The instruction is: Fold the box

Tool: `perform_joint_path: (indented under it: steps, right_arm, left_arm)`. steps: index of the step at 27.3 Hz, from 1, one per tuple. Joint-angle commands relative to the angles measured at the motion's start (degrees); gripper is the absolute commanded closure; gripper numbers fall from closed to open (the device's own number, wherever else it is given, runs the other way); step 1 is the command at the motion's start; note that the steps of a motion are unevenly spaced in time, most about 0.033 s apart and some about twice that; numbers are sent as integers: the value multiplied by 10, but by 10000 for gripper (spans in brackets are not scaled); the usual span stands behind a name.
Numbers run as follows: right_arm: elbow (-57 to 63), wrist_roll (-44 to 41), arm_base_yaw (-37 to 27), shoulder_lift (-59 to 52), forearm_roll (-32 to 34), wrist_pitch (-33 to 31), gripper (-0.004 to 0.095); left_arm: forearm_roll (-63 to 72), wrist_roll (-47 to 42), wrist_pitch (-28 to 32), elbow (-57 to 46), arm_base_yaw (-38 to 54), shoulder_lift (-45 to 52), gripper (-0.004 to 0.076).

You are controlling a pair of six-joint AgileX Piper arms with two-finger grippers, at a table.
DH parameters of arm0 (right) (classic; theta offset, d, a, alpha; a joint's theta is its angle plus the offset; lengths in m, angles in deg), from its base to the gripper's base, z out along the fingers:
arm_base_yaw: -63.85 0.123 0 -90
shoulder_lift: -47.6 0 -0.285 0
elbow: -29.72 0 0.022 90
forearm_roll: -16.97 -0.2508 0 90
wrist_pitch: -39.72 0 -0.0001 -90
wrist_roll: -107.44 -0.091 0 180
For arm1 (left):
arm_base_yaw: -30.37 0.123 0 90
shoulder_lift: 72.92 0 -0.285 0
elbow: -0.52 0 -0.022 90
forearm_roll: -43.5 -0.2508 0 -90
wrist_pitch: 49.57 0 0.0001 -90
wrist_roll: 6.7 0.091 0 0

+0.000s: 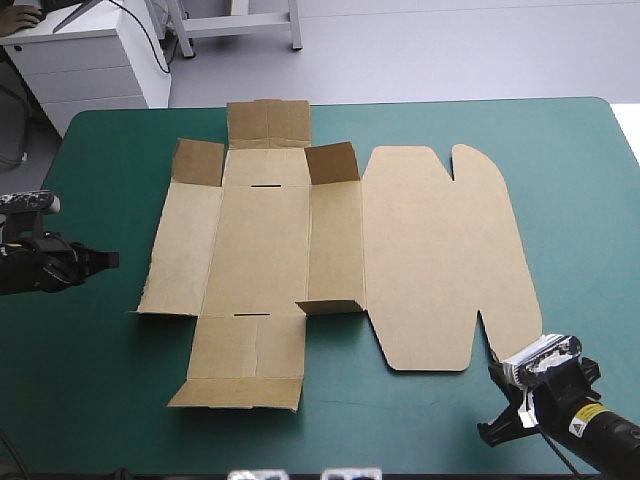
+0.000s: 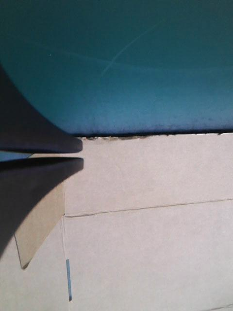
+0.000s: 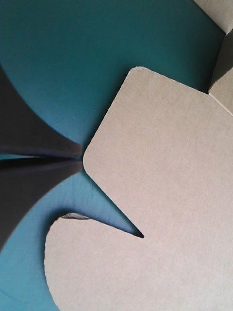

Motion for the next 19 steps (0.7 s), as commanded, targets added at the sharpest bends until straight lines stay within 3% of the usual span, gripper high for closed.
perform_joint_path:
  steps: [1,4,6,9,12,13,19]
  right_arm:
    - [-16,1,0,5,-9,36,927]
    - [-16,1,0,5,-9,36,927]
    - [-16,1,0,5,-9,36,927]
    - [-16,1,0,5,-9,36,927]
    - [-16,1,0,5,-9,36,927]
    - [-16,1,0,5,-9,36,927]
    - [-16,1,0,5,-9,36,927]
  left_arm:
    - [70,26,-25,20,34,-23,706]
    - [75,12,-16,20,39,-78,701]
    - [75,12,-23,20,39,-109,658]
    - [76,12,-40,20,39,-161,526]
    - [104,25,-24,20,39,-204,309]
    - [116,36,-17,20,39,-211,272]
    - [156,92,3,22,39,-223,241]
